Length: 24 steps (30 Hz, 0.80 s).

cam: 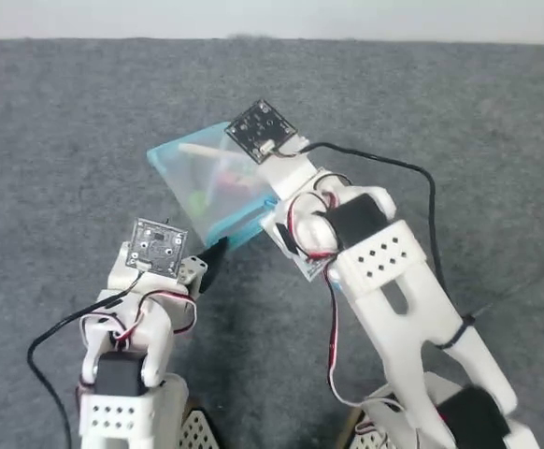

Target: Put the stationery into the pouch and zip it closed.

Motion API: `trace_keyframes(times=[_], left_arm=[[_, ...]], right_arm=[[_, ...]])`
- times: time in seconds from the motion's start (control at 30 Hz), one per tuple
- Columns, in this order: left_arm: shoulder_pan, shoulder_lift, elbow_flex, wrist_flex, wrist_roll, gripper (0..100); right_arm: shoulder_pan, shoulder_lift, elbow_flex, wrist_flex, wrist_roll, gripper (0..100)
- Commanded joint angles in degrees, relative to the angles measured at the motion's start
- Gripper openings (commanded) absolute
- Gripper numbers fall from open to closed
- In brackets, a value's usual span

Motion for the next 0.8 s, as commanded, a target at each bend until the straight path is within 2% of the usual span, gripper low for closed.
trace_keyframes(times=[0.0, 0.27, 0.47, 0.57, 0.77], left_arm=[[-1.3, -0.2, 0.3, -4.4, 0.4, 29], [-1.0, -0.2, 5.2, -11.3, 0.4, 22], [-0.4, -0.2, 5.9, -12.5, 0.6, 9], [3.6, -0.2, 5.9, -12.2, 0.8, 0], [10.5, -0.2, 5.8, -11.3, 1.8, 1]], right_arm=[[0.2, -5.3, 2.2, 0.1, 1.0, 0.6], [0.2, -14.6, 9.1, 0.1, 1.7, 0.6], [-0.5, -18.2, 11.5, 0.1, 3.2, 0.6], [-3.4, -18.3, 11.6, -0.4, 3.3, 0.6], [-10.5, -18.2, 11.7, -4.4, 3.6, 0.6]])
